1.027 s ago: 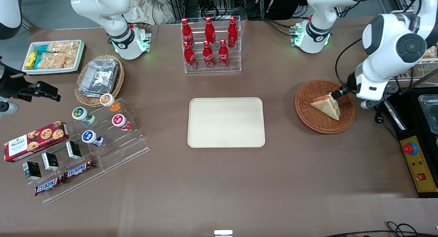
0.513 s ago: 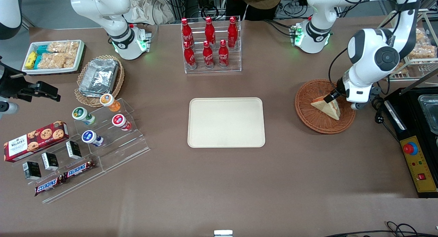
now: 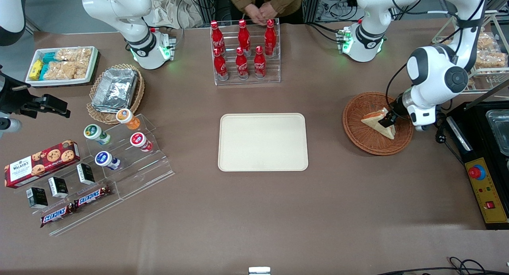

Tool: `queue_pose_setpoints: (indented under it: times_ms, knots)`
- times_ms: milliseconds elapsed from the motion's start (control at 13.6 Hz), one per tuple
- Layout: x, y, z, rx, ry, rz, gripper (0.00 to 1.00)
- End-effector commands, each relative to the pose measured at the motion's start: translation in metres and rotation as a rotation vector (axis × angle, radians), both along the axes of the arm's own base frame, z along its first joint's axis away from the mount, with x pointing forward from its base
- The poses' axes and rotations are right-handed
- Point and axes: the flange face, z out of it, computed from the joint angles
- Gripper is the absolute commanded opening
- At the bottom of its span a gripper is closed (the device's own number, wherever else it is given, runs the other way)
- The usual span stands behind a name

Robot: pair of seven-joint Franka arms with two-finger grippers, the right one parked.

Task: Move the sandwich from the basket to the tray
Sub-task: 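Lower the open left gripper around the wrapped sandwich's edge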

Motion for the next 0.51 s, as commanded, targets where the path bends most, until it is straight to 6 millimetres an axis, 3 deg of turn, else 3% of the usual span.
queue_pose_setpoints:
  times_ms: [0,293,440]
  knots:
    - [0.003,-0.003,-0.02,-0.003,0.003,0.052,1.0]
    - [0.0,-0.003,-0.031,-0.005,0.029,0.052,1.0]
    - [0.001,-0.003,-0.03,-0.005,0.028,0.053,0.9]
